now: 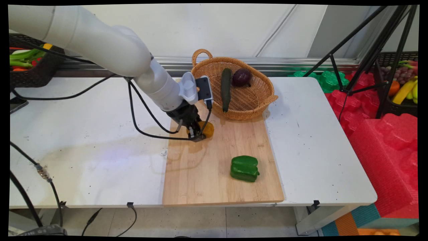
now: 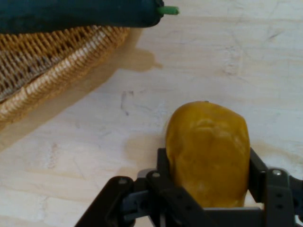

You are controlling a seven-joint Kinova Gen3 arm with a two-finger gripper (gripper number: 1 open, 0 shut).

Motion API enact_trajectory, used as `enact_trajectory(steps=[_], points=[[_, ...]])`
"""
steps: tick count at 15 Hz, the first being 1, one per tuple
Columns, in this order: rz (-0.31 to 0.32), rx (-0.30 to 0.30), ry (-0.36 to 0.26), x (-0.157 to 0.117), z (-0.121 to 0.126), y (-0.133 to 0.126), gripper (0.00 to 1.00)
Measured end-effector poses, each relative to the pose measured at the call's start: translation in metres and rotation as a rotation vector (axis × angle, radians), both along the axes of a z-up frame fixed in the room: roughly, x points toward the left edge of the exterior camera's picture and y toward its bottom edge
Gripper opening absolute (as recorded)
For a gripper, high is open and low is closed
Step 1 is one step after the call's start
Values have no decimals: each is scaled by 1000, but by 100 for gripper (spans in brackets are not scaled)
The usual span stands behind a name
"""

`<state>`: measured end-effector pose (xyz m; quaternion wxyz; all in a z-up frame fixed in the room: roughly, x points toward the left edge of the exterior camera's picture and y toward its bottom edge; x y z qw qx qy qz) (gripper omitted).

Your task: Place the picked object on the cutting board

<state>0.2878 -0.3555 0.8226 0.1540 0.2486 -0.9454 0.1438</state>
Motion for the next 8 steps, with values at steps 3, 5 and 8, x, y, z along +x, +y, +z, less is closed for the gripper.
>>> enact_trajectory(steps=[3, 5, 8], points=[[-1, 10, 0, -2, -7, -4, 0], [0, 17, 2, -4, -11, -5, 100], [0, 22, 7, -4, -14, -6, 100]])
